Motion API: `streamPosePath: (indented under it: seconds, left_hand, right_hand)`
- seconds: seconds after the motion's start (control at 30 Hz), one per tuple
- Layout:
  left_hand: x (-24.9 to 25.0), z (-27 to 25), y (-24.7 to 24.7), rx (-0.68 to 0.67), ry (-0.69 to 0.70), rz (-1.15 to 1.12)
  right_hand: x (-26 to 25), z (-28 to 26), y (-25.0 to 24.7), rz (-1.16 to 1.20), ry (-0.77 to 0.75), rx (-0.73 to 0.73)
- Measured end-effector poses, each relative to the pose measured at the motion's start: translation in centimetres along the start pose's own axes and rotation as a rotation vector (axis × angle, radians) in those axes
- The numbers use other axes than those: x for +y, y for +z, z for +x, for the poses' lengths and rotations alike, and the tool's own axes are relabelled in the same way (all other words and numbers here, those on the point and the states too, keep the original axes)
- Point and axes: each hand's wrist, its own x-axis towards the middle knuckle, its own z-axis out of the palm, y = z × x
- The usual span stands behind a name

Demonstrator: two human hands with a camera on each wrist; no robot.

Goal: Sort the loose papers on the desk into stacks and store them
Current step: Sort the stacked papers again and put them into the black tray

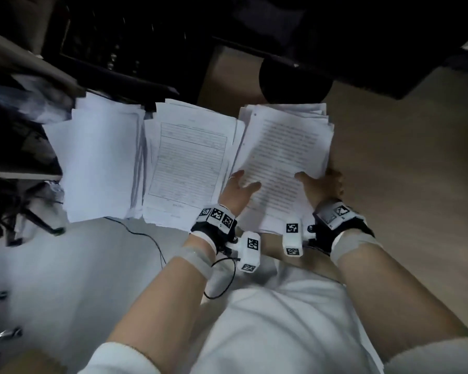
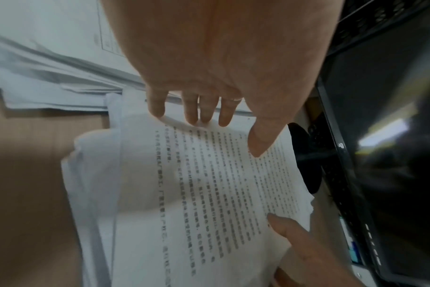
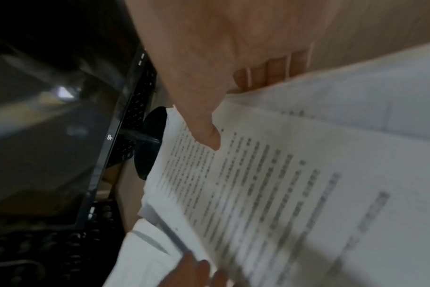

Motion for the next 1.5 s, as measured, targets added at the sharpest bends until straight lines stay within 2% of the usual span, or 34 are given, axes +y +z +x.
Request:
streamPosePath:
  seconds: [0.13,0.3,0.43,0.5,0.57,0.63,0.7,0.8,0.87,0.97,1.03,1.1,1.17,1.2,1.23,1.27,1.3,1.33,1.4,1.5]
  left_hand:
    - [0.5,-0.1,0.4,0.064,-0.048,-0.046]
    - [0.4,0.5,1.1,0.094,-0.079,-0.016]
    - [0.0,1.8,2.3,0.145,-0.053,0.093]
    - [1.0,2.0,3.3,0.087,-0.058,0.103]
    - [2.3,2.1,4.3,0.008,-0.017,-0.007]
    - [4.6,1.1,5.3,-0.063,-0.004,-0.061]
    - [6.6,-0.1,5.8,-0.136,0.073,0.008]
    - [9.5,-2.4,6.1,-0.130,0.219,0.017]
    - [12.0,-4.7,5.6,-0.052,0.341,-0.052]
    - [15.7,-7.9,5.2,0.157,0.505,-0.254]
    - [16.9,-9.7,4.8,0.258,0.614,-0.398]
    - [16.7,-10.7,4.5,0.335,0.719,-0.424]
    - [15.2,-10.4,4.4,0.311,0.684,-0.337]
    - [14.1,-9.4,5.1,0.287,0.604,-0.272]
    - [13.5,-9.2,6.1,0.308,0.460,-0.152]
    - [13.1,-9.6,6.9,0.413,0.318,-0.029]
    - [12.2,-8.4,7.1,0.518,0.235,0.083]
    - [12.0,-8.3,6.8,0.421,0.221,0.084]
    - [11.8,-7.7,5.9,0.255,0.389,0.008]
    - [13.1,-7.5,4.6,0.247,0.422,-0.009]
  right_hand:
    - [-0.8,0.1,0.1,0.159,-0.077,-0.150]
    - [-0.6,-1.0,-0.6,0.260,-0.076,-0.204]
    - [1.2,-2.0,-4.5,0.329,-0.148,-0.197]
    - [2.5,-2.5,-7.5,0.401,-0.145,-0.199]
    - [3.5,-3.3,-9.3,0.432,-0.124,-0.234]
    - [4.3,-4.0,-11.0,0.439,-0.119,-0.197]
    - [4.1,-4.9,-12.5,0.386,-0.175,-0.113]
    - [2.8,-6.1,-14.3,0.377,-0.264,0.014]
    - [0.8,-7.4,-15.2,0.459,-0.330,0.071]
    - [-2.6,-9.5,-16.6,0.611,-0.423,0.076]
    - [-4.0,-10.6,-17.3,0.632,-0.513,0.061]
    - [-4.1,-10.7,-17.8,0.640,-0.567,0.057]
    - [-2.7,-9.6,-17.9,0.623,-0.569,0.040]
    - [-2.0,-9.0,-17.6,0.578,-0.551,0.027]
    - [-1.2,-8.6,-17.2,0.523,-0.549,0.010]
    - [-0.6,-8.1,-16.6,0.501,-0.568,-0.003]
    - [-0.5,-8.1,-16.2,0.498,-0.595,-0.011]
    - [-0.4,-7.8,-15.6,0.491,-0.600,0.000]
    - [-0.7,-7.7,-14.9,0.443,-0.585,0.020]
    - [-1.3,-7.1,-14.5,0.432,-0.546,0.013]
